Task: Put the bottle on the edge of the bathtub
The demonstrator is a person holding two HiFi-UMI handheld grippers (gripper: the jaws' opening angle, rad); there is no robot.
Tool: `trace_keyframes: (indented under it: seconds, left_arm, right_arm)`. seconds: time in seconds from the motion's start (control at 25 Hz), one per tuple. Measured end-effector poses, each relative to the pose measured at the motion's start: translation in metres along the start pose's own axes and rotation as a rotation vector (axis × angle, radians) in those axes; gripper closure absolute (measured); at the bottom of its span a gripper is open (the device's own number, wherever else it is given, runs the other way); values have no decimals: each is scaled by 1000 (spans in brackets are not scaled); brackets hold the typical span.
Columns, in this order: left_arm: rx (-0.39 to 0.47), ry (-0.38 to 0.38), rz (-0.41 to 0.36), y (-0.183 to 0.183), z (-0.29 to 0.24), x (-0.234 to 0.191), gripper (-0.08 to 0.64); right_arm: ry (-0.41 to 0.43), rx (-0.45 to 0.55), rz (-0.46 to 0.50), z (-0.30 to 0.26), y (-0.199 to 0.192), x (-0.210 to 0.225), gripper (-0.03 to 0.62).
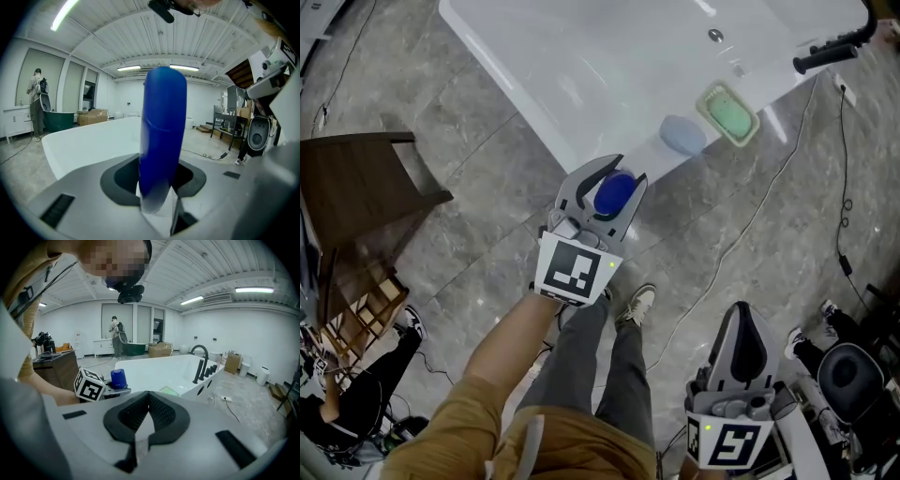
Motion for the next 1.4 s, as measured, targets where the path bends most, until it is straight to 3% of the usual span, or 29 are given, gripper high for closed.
trace_keyframes:
  seconds: [0.36, 0.72, 1.28, 1.4]
  left_arm:
    - [-46, -22, -4, -13, -9, 3, 408]
    - [-10, -37, -58, -19, -7, 9, 407]
    - [-6, -20, -62, -19, -11, 9, 403]
    - [7, -6, -55, -17, -9, 9, 374]
  right_arm:
    - [-7, -15, -8, -8, -2, 4, 588]
    - [-11, -16, -13, -8, -6, 7, 588]
    - [-36, -2, -15, 11, -5, 15, 588]
    - [-39, -3, -22, 14, -9, 19, 588]
Point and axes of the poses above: the fingertips, and each gripper's own axes: z backward along the fingers, x to its right, y out of its top, the point moved 10 cm from there along z, backward along the fingers, and after that the axes turned 14 degrees about -z, right-handed, at the moved point
